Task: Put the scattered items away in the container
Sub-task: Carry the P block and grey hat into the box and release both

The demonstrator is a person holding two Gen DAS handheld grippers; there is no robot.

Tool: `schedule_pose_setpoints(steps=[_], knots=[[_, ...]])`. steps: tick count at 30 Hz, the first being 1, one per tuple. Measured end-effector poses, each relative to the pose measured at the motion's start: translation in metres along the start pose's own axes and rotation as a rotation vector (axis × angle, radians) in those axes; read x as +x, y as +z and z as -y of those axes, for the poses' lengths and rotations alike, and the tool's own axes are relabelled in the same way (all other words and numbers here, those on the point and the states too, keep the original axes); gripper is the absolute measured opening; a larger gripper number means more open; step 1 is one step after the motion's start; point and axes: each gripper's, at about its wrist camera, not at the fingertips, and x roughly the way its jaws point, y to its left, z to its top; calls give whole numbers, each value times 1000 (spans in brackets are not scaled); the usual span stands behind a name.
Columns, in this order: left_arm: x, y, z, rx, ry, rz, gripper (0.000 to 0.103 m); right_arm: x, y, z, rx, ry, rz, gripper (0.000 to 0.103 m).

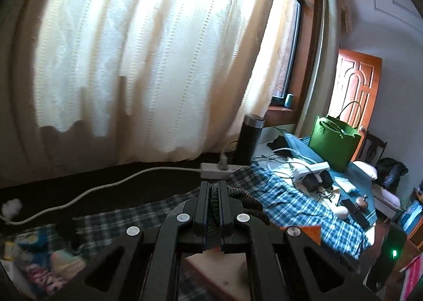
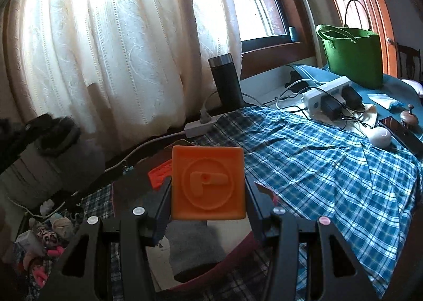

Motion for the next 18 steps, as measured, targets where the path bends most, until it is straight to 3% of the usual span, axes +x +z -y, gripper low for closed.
schedule_pose_setpoints(steps=[7,10,12,18], knots=[[44,-17,-17,-35,2,-118,9,12,-1,5,6,-14,-23,55],[44,-23,-27,-68,3,-135,32,19,-3,8,20,-25,-49,56],[40,-26,-34,-100,6,-122,63,24,-4,10,31,-27,-78,56],[27,-27,-41,-129,13,-119,64,20,-3,11,42,-30,-66,59]])
